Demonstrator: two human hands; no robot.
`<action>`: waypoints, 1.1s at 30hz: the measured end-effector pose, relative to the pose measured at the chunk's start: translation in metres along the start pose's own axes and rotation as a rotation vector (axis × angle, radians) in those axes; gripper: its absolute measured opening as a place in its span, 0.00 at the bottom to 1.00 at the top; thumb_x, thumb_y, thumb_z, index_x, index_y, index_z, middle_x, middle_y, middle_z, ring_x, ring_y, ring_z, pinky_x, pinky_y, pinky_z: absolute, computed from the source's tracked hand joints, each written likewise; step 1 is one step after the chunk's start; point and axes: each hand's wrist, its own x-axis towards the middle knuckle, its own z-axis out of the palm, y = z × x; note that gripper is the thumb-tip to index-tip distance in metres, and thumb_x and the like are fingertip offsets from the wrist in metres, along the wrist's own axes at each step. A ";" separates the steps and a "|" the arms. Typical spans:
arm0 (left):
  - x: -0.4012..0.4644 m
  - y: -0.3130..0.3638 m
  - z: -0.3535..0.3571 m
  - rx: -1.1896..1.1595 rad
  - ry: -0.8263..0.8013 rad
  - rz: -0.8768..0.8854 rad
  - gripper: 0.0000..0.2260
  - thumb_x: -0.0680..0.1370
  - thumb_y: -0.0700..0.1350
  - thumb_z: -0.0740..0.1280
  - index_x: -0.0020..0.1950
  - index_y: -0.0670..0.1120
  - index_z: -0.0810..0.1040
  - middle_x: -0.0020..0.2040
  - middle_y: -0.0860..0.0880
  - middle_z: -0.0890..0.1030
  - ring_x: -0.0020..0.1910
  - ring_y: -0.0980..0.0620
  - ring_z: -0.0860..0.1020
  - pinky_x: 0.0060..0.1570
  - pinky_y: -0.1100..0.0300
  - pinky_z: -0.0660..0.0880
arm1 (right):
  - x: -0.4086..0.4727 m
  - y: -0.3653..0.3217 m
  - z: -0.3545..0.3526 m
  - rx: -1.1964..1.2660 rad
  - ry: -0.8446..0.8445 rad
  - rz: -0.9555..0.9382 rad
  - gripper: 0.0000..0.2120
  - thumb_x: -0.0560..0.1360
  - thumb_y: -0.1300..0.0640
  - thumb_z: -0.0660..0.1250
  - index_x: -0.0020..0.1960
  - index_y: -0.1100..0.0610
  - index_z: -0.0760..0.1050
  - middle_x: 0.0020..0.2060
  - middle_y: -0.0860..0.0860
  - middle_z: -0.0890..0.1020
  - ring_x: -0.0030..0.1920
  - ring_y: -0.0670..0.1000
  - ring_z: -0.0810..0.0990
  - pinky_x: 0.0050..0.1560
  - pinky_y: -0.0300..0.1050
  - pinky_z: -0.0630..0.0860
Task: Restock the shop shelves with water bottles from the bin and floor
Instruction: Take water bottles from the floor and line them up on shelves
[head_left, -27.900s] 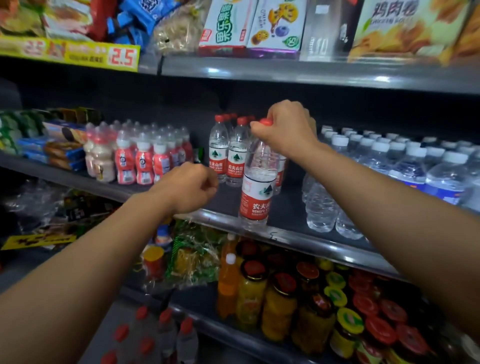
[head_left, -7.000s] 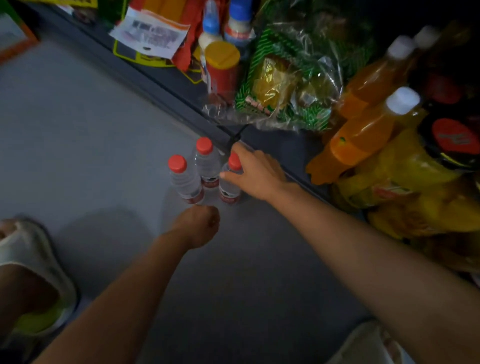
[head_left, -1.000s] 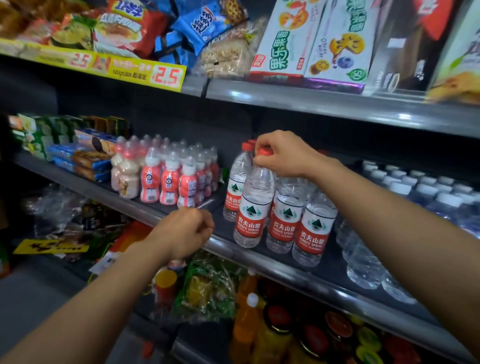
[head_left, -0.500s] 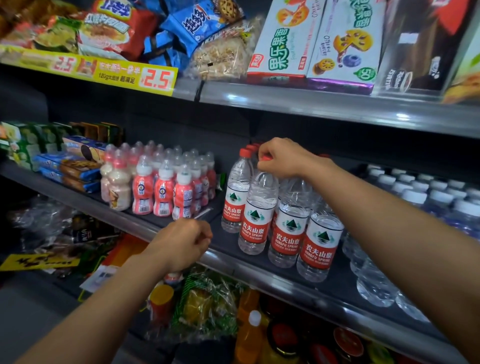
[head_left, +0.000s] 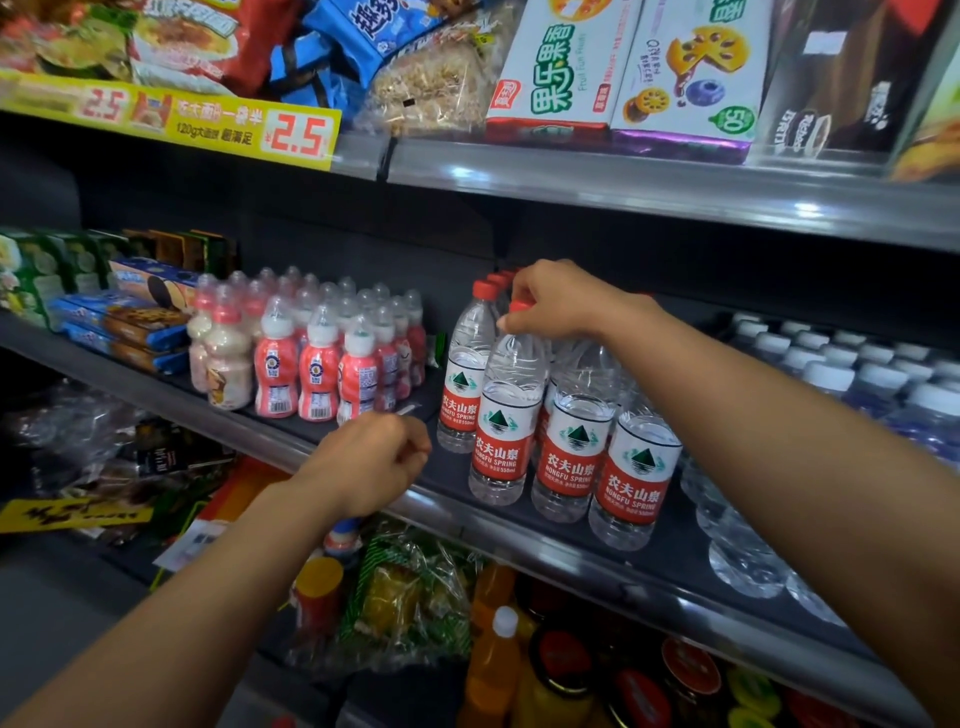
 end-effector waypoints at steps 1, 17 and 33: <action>-0.001 0.001 0.000 0.001 0.001 0.000 0.07 0.78 0.46 0.64 0.53 0.50 0.79 0.47 0.50 0.82 0.45 0.49 0.78 0.47 0.55 0.76 | -0.001 -0.001 0.001 -0.006 0.007 0.002 0.14 0.73 0.48 0.69 0.47 0.59 0.76 0.41 0.53 0.79 0.39 0.52 0.77 0.35 0.44 0.70; -0.034 -0.005 -0.021 0.026 0.025 -0.032 0.07 0.78 0.46 0.64 0.53 0.49 0.79 0.48 0.49 0.82 0.47 0.47 0.78 0.47 0.54 0.76 | -0.053 -0.050 0.038 -0.098 0.226 -0.146 0.16 0.76 0.49 0.65 0.60 0.56 0.69 0.50 0.57 0.79 0.51 0.62 0.77 0.40 0.49 0.69; -0.192 -0.119 0.088 0.038 -0.294 -0.392 0.08 0.77 0.46 0.63 0.51 0.45 0.79 0.50 0.44 0.82 0.51 0.41 0.79 0.49 0.48 0.76 | -0.149 -0.140 0.289 0.261 -0.284 -0.233 0.13 0.76 0.48 0.64 0.56 0.55 0.70 0.46 0.57 0.79 0.48 0.62 0.78 0.38 0.48 0.71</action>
